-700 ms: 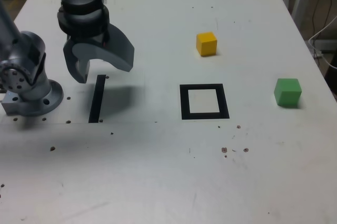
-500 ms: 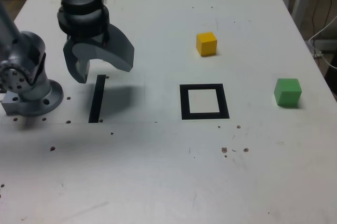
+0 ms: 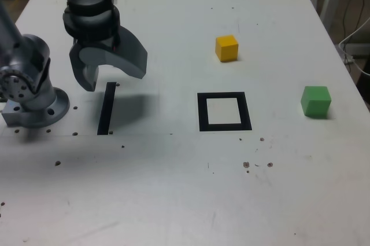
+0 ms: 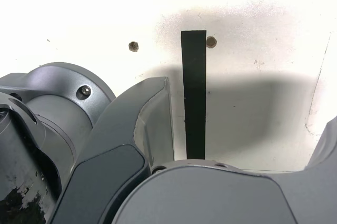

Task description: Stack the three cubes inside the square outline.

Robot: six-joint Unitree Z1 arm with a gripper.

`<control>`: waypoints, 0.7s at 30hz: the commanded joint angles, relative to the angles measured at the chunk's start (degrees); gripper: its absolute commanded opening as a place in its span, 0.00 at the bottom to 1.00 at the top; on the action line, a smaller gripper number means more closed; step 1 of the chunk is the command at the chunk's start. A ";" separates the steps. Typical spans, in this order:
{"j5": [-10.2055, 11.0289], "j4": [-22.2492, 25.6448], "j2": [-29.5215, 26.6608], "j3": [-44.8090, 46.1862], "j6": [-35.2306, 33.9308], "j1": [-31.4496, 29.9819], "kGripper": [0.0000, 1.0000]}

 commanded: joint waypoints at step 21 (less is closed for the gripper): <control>-2.54 3.13 -0.64 -2.45 -0.08 1.02 1.00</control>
